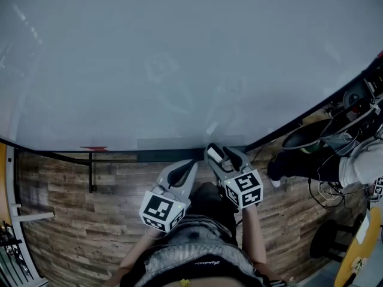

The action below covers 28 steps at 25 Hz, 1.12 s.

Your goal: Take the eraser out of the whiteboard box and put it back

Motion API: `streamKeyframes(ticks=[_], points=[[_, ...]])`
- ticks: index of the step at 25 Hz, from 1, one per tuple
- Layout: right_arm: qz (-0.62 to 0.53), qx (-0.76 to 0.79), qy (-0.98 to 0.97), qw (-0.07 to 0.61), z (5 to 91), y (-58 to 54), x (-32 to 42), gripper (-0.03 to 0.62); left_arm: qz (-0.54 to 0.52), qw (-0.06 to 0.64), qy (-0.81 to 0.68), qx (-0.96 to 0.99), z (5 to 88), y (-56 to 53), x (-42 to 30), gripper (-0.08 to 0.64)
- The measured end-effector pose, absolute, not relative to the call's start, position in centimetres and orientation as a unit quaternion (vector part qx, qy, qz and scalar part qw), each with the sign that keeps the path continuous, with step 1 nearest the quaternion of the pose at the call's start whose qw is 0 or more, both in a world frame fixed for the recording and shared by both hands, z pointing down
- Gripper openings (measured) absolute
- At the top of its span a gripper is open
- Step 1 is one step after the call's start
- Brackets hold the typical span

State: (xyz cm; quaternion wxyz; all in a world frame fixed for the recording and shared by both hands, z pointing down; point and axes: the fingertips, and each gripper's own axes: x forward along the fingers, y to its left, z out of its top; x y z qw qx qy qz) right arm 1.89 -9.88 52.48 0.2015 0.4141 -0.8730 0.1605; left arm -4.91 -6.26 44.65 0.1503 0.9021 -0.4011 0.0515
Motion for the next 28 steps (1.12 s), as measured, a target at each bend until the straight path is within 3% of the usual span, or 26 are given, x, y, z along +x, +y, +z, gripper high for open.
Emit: streamKeyframes(ticks=[28], points=[[0.149, 0.414, -0.873, 0.212, 51.9, -9.8, 2.7, 0.281, 0.058, 0.157, -0.397, 0.903, 44.9, -6.6, -4.3, 0.0]])
